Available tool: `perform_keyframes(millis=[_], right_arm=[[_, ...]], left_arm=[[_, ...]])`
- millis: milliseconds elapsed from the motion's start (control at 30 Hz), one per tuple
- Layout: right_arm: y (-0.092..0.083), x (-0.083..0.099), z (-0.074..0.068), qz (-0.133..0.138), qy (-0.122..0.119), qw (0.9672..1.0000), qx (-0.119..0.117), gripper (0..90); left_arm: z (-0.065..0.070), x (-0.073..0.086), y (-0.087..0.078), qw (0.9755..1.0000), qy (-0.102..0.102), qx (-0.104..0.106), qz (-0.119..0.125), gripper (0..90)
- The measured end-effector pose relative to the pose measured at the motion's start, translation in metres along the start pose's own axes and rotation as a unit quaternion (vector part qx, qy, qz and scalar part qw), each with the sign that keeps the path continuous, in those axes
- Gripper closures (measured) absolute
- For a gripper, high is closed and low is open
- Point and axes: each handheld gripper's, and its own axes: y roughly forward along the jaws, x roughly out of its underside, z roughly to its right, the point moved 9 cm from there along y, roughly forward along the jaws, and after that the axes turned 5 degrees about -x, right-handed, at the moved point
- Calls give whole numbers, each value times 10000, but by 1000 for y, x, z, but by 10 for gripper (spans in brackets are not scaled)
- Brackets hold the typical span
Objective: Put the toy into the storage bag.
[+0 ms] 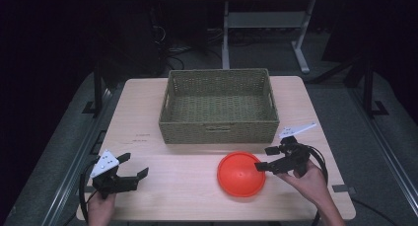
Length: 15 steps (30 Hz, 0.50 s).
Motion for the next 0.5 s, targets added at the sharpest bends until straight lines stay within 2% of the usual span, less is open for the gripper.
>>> perform_keyframes(millis=[100,133,167,367,500], right_arm=[[12,2,10,-232,121,9997,24,184],[12,2,10,-232,121,9997,24,184],[17,3,17,-324,199,9993,43,192],[25,6,29,-438,388,9983,7,226],[27,10,35,-520,469,9975,-58,291]], left_arm=[[0,0,-1,10000,29,-27,1,129],[0,0,-1,10000,20,-22,8,129],[0,0,-1,10000,21,-11,15,129],[0,0,-1,10000,18,-18,-9,128],[0,0,-1,10000,15,-9,-10,129]])
